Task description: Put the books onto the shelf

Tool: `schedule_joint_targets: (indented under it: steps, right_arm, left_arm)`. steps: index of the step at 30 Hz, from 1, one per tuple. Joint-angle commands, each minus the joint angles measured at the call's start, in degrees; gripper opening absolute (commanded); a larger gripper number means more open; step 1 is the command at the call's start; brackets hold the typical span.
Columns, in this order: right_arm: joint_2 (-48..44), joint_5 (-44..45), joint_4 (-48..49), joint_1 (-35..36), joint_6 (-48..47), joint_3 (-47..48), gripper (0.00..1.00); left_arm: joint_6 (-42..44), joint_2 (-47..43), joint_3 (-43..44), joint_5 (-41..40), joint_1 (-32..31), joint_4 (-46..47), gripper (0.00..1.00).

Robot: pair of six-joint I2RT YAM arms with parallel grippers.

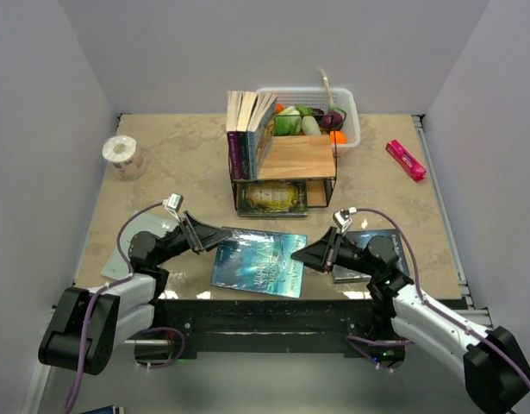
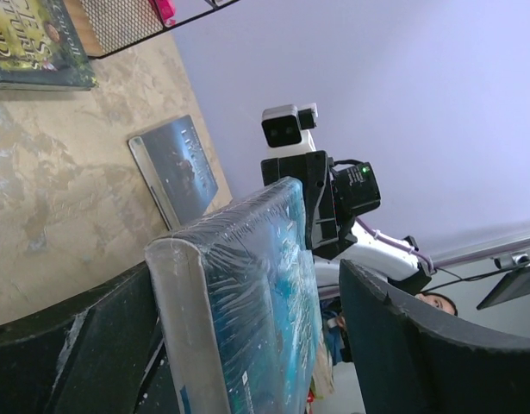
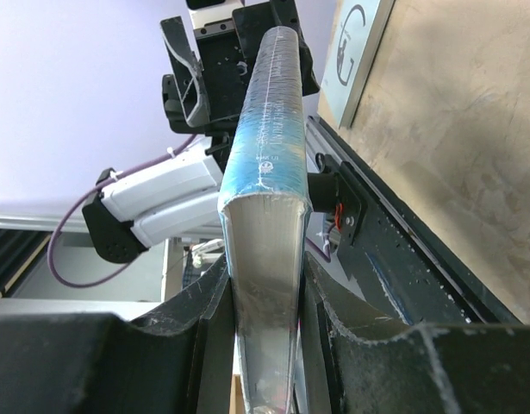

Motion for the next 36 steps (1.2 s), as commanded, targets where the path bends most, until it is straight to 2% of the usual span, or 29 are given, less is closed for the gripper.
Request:
schedule_joint_targets:
  steps: [1, 5, 6, 8, 9, 10, 11, 14, 17, 18, 19, 20, 22, 24, 29, 36]
  right_arm:
    - [2.00, -2.34, 8.89, -0.04, 2.09, 4.99, 0.00]
    - [4.90, -3.04, 11.09, -0.04, 2.00, 6.57, 0.00]
    - [5.86, -3.13, 11.00, -0.04, 1.65, 7.18, 0.00]
    - [6.57, -3.39, 11.18, -0.13, 1.38, 7.62, 0.00]
    - [7.45, -3.48, 11.35, -0.13, 1.12, 7.80, 0.00]
    - [7.80, -3.57, 11.62, -0.04, 1.12, 7.89, 0.00]
    - [8.16, -3.66, 11.70, -0.04, 0.86, 8.06, 0.00]
    - [8.95, -3.66, 11.79, -0.13, 0.42, 8.07, 0.00]
    - [8.16, -3.57, 5.49, -0.13, -3.96, 10.08, 0.00]
    - [7.55, -3.31, -4.19, -0.04, -9.89, 13.13, 0.00]
    - [7.02, -1.65, -9.60, -0.13, -13.26, 14.90, 0.11]
    - [5.80, -0.77, -14.44, -0.13, -15.90, 16.57, 0.47]
    - [4.65, 0.38, -21.06, -0.04, -18.83, 18.52, 0.66]
    - [3.15, 1.79, -23.61, -0.13, -19.44, 18.18, 0.79]
    - [0.69, 2.84, -23.71, -0.13, -18.30, 13.97, 0.82]
    - [-2.83, 2.06, -19.59, -0.04, -14.97, 7.37, 0.82]
  left_arm:
    - [-1.12, 0.56, -9.12, 3.99, -0.68, 9.92, 0.85]
    - [1.16, 0.56, -8.42, 3.46, -1.56, 5.70, 0.83]
    - [1.25, 0.65, -8.41, 3.38, -1.73, 5.69, 0.76]
    - [1.17, 0.56, -8.33, 3.46, -2.35, 6.21, 0.63]
    - [0.91, 0.65, -8.41, 3.46, -2.53, 6.65, 0.46]
    - [0.73, 0.56, -8.33, 3.46, -2.79, 7.26, 0.38]
    - [0.29, 0.73, -8.15, 3.46, -2.96, 8.32, 0.24]
    - [-0.32, 0.91, -7.01, 4.08, -3.49, 9.46, 0.00]
    - [-1.38, 0.47, -6.04, 3.12, -3.49, 9.73, 0.00]
    - [-1.47, -0.57, -5.87, 2.33, -3.49, 9.21, 0.00]
    - [-1.47, -1.37, -5.69, 1.36, -3.49, 8.07, 0.00]
    - [-1.12, -2.07, -5.34, -1.26, -3.49, 4.84, 0.00]
    - [-0.42, -4.79, -4.99, -4.52, -3.49, 0.88, 0.00]
    - [0.02, -6.90, -4.63, -9.27, -3.49, -3.71, 0.00]
    - [-4.19, -6.65, -3.85, -15.95, -3.49, -2.58, 0.00]
    - [-7.53, -3.75, -1.30, -17.98, -3.49, 0.68, 0.00]
